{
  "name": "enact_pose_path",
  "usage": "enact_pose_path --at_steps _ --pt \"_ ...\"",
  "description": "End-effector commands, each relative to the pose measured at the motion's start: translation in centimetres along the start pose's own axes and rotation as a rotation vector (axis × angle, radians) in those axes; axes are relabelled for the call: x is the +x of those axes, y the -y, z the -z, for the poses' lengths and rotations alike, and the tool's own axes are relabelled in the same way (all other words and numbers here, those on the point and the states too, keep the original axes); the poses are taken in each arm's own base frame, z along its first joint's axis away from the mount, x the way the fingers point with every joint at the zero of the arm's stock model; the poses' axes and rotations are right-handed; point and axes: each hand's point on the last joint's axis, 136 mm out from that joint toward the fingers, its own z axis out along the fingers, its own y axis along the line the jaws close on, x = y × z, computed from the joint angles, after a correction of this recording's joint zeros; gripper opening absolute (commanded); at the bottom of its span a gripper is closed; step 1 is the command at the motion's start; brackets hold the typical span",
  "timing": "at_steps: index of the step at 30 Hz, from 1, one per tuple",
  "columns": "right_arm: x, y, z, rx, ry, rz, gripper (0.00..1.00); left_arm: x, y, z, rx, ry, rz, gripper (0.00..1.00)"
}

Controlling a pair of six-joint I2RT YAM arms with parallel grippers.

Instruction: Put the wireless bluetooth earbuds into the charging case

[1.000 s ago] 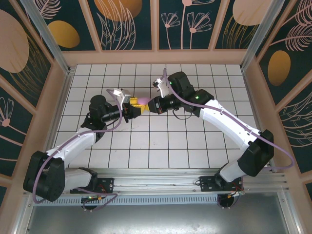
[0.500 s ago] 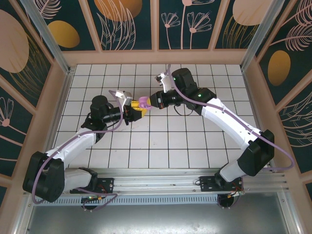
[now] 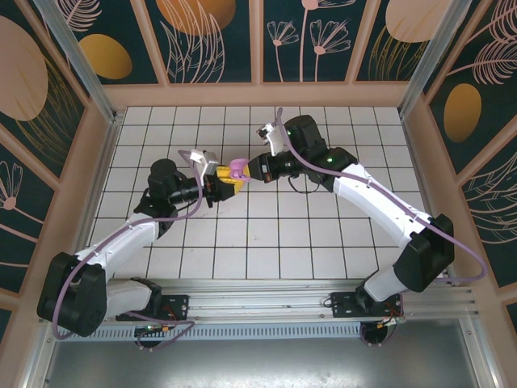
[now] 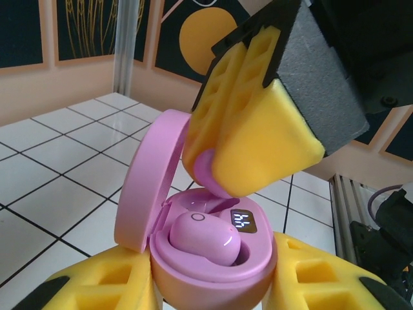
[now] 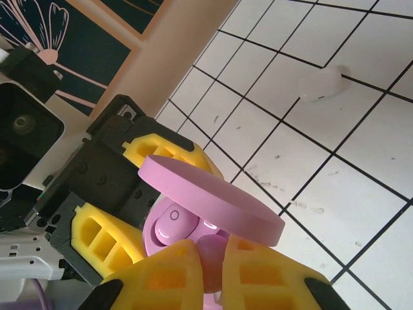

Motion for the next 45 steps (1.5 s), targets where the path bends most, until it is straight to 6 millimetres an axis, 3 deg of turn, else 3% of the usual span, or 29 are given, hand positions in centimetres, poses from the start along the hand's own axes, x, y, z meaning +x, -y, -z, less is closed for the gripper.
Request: enact_pose_path --at_steps 1,15,21,26,45 --pt "0.2 -0.4 -0.4 -0.028 0.001 0.042 0.03 -2.4 2.4 0.5 0.089 0.079 -0.09 0.0" --pt "0.1 -1.3 0.0 -0.071 0.025 0.02 0.03 -3.1 2.6 0.5 0.099 0.099 -0.095 0.0" --pt "1.5 0.0 0.0 -0.014 -0.006 -0.003 0.1 -3.2 2.6 0.5 0.098 0.102 -0.098 0.0" --pt "1.1 0.4 0.4 0.028 0.014 0.0 0.25 -3.3 2.5 0.4 0.102 0.103 -0.093 0.0" --pt "-0.8 0.7 1.5 0.118 0.048 0.022 0.35 -3.0 2.6 0.4 0.11 0.096 -0.094 0.0"
